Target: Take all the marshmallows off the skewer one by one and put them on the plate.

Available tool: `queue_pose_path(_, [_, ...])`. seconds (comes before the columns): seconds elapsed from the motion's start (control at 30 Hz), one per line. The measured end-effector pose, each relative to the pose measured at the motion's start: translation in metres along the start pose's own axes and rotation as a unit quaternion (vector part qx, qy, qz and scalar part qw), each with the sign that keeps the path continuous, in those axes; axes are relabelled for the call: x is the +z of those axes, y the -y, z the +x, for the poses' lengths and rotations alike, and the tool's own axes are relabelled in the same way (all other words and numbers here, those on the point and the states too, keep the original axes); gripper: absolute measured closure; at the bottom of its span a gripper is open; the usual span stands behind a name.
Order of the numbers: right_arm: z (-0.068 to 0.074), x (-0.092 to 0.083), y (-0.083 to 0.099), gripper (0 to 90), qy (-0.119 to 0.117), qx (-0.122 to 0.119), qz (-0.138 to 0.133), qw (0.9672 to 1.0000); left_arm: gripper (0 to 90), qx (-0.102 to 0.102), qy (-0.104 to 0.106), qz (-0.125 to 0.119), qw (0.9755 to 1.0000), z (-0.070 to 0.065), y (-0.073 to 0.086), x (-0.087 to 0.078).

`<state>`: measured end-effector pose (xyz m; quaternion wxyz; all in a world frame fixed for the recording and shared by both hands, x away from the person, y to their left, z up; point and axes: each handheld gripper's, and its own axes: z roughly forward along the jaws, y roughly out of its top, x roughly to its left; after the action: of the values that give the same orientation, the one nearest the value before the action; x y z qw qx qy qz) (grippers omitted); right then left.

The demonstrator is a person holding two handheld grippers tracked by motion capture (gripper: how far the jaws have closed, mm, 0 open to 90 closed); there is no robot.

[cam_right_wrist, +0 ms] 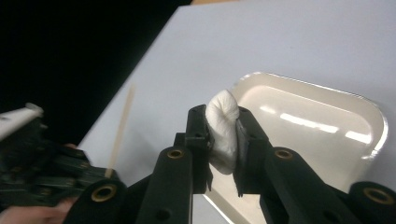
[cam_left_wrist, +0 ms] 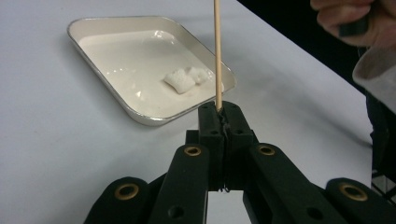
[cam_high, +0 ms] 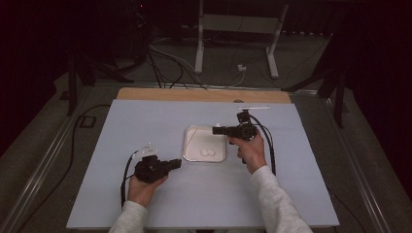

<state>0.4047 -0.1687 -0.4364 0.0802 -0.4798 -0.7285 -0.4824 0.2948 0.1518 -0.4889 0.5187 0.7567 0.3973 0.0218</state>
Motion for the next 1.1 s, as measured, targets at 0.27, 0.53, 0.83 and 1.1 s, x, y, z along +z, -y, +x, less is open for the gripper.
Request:
queue_pose_path(0.27, [-0.004,0.011,0.008,77.1,0.036,-0.017,0.014,0.9991,90.0,-0.006,-0.005,-0.006,0.9999,-0.001,-0.001,0.002])
queue_pose_path(0.53, [-0.013,0.017,0.017,76.2,0.067,-0.025,0.024,0.9972,90.0,-0.012,-0.008,-0.012,0.9998,-0.001,-0.004,0.004])
queue_pose_path(0.83, [-0.018,0.03,0.026,74.8,0.098,-0.04,0.042,0.9935,90.0,-0.005,-0.008,-0.015,0.9998,-0.005,-0.01,0.004])
queue_pose_path(1.1, [-0.021,0.04,0.034,63.5,0.125,-0.037,0.057,0.9898,90.0,0.0,-0.007,-0.017,0.9998,-0.006,-0.014,0.004])
